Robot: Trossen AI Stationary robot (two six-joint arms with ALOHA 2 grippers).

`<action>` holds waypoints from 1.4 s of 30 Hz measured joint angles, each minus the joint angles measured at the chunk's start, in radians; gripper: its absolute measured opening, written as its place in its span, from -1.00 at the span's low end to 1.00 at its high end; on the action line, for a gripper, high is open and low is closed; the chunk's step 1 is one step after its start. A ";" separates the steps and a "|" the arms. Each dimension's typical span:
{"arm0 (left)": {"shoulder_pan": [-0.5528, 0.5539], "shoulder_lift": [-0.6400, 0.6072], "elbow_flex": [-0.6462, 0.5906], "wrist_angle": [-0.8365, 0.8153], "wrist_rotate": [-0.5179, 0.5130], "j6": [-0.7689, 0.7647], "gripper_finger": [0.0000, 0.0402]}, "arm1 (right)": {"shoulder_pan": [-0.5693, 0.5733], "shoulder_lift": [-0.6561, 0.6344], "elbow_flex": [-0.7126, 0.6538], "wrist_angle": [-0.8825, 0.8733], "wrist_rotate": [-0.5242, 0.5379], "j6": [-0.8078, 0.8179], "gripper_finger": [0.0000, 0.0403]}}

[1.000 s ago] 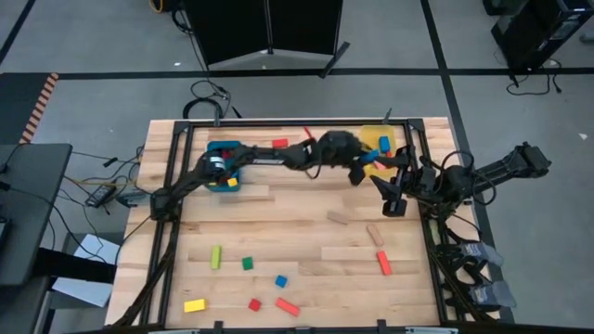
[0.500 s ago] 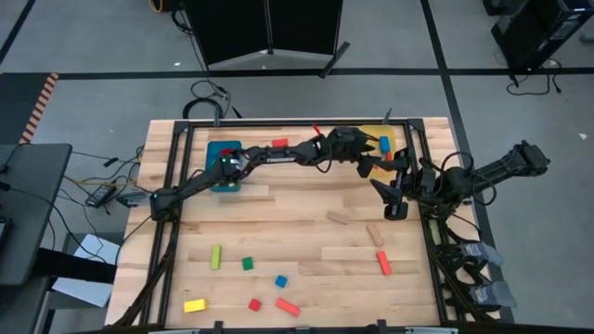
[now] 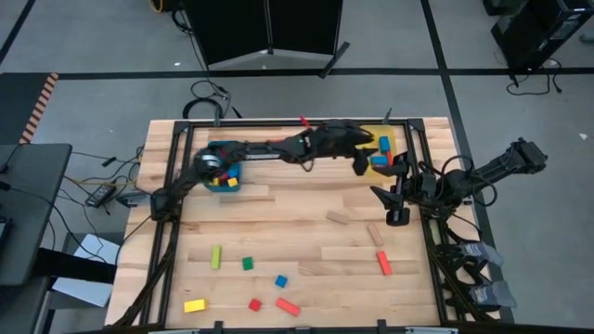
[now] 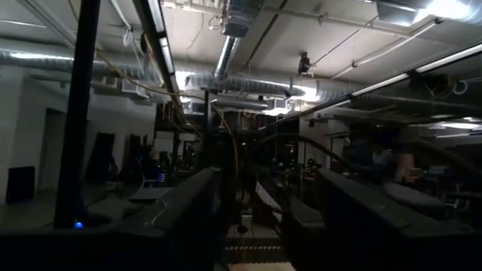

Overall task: Sort blocks by size
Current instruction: Put the large light brown block into the yellow bin

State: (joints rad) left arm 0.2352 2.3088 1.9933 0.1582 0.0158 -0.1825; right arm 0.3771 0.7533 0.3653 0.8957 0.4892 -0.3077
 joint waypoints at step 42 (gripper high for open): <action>-0.543 -1.490 -1.483 0.033 -0.514 -0.112 -0.71 | -0.164 0.851 0.386 -1.169 -0.193 0.650 0.19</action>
State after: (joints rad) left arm -0.3078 0.8193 0.5106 0.1914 -0.4982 -0.2943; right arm 0.2131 1.6048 0.7513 -0.2733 0.2960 0.3420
